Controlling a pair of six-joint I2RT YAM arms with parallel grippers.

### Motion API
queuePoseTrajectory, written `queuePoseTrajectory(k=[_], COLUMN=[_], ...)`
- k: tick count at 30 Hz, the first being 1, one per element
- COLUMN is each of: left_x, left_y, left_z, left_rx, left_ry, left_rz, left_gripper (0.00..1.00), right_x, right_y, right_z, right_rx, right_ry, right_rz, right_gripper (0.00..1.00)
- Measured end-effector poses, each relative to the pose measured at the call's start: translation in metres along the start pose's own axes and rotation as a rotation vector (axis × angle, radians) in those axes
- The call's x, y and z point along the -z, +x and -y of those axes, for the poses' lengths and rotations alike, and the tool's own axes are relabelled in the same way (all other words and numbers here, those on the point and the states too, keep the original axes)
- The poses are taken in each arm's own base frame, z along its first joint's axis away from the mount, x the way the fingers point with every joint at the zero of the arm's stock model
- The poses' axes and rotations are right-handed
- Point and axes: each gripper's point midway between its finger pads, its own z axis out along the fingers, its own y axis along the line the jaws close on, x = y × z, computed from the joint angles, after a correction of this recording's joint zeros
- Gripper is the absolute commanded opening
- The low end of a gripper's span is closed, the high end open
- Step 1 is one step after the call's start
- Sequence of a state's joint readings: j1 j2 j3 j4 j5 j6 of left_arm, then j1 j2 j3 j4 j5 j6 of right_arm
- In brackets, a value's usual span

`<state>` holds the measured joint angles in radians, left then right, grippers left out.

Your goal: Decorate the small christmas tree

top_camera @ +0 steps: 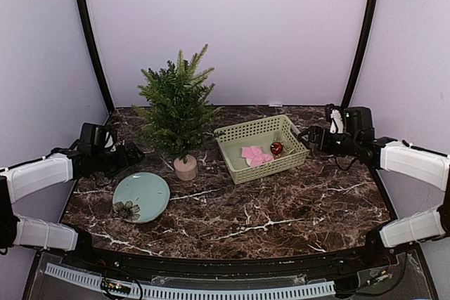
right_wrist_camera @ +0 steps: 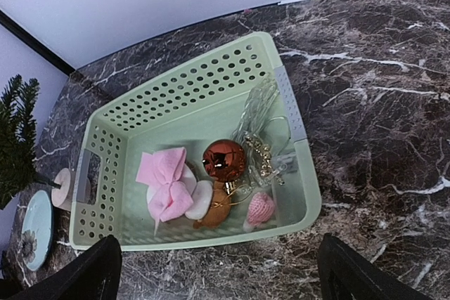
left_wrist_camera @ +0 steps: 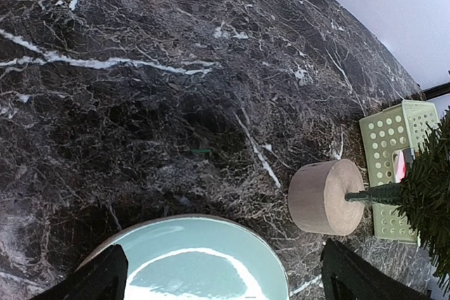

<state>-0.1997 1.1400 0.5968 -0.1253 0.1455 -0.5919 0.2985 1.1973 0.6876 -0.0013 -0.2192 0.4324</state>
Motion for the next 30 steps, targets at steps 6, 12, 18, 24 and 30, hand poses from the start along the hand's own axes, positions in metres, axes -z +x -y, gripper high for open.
queuePoseTrajectory(k=[6,12,18,24,30], left_x=[-0.005,-0.015,-0.043,-0.069,-0.084], left_y=[0.009,0.007,0.004,0.000,-0.009], left_z=[0.010,0.023,0.036,0.052,0.073], left_rx=[-0.004,-0.015,-0.019,-0.034,-0.061], left_ry=[0.079,0.156,0.228,0.312,0.395], left_rz=[-0.011,-0.017,-0.054,-0.086,-0.103], left_gripper=[0.99,0.97,0.93,0.85,0.77], right_x=[-0.028,-0.070,-0.121,-0.149,-0.158], right_y=[-0.003,-0.005,0.008,0.029,0.043], right_z=[-0.025,-0.053,-0.055,-0.032,0.002], right_rx=[0.060,0.107,0.117,0.119,0.105], right_ry=[-0.030,-0.053,-0.018,0.072,0.159], right_rz=[-0.071,-0.139,-0.215,-0.280,-0.324], right_gripper=[0.91,0.83,0.83,0.84,0.85])
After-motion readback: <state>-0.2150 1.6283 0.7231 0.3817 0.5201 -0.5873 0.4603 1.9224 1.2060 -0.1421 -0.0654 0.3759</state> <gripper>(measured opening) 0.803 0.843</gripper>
